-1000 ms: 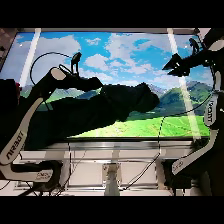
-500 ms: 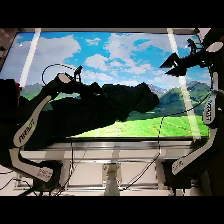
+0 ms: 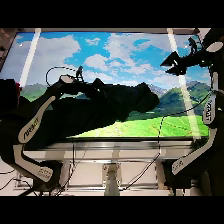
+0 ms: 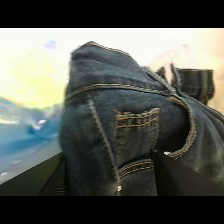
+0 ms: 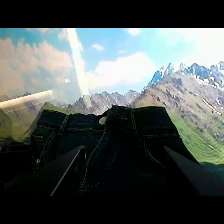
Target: Fold the clothes and pants, and hang the long-sleeved shirts on hangers.
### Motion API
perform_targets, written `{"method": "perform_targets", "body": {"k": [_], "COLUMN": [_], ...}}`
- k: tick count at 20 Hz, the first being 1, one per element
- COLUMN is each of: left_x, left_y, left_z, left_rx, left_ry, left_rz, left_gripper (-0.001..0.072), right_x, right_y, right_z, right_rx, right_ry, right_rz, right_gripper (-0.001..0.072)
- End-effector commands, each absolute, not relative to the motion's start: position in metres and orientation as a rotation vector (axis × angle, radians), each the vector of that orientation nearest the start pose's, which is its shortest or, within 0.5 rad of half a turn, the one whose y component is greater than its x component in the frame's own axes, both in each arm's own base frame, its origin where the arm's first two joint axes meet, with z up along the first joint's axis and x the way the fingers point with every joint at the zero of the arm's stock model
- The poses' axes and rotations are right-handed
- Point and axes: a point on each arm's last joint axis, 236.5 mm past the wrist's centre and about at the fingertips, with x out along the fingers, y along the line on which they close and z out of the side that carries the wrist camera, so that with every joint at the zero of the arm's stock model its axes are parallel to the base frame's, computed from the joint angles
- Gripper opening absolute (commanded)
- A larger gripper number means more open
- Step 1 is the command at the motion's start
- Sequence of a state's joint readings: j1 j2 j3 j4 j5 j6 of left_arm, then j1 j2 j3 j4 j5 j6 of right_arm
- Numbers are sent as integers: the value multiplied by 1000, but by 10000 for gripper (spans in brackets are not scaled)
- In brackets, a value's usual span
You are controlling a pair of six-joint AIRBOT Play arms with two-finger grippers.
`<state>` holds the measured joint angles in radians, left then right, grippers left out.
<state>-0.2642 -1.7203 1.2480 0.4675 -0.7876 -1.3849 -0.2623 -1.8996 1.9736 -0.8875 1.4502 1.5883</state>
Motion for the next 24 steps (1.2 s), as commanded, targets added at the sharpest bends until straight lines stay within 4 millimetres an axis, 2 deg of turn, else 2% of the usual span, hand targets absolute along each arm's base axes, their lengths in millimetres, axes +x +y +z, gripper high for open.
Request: {"method": "perform_targets", "body": {"k": [1, 2, 3, 7, 8, 10, 12, 14, 17, 21, 24], "left_x": [456, 457, 459, 467, 464, 451, 433, 414, 396, 393, 390], "left_y": [-298, -301, -302, -293, -286, -267, -238, -215, -213, -218, -225], "left_z": [-43, -41, -35, 16, 30, 45, 43, 32, 21, 21, 20], "left_rx": [-900, -920, -939, -863, -809, -620, -438, -326, -293, -284, -274], "left_ry": [1189, 1186, 1172, 1044, 1020, 1002, 1057, 1148, 1231, 1233, 1238], "left_rz": [-534, -534, -542, -672, -687, -693, -612, -538, -553, -565, -579], "left_gripper": [366, 134, 10, 8, 7, 7, 7, 9, 9, 9, 9], "right_x": [529, 528, 526, 522, 521, 516, 511, 505, 505, 516, 516], "right_y": [10, 8, 4, 3, 4, 10, 20, 35, 65, 97, 121], "right_z": [44, 42, 39, 25, 18, 0, -17, -33, -49, -73, -89], "right_rx": [700, 682, 666, 652, 657, 685, 732, 767, 787, 730, 682], "right_ry": [1232, 1237, 1247, 1287, 1306, 1362, 1419, 1471, 1500, 1475, 1480], "right_rz": [276, 274, 258, 262, 267, 293, 333, 402, 493, 541, 573], "right_gripper": [564, 564, 562, 541, 542, 542, 542, 541, 541, 542, 542]}}
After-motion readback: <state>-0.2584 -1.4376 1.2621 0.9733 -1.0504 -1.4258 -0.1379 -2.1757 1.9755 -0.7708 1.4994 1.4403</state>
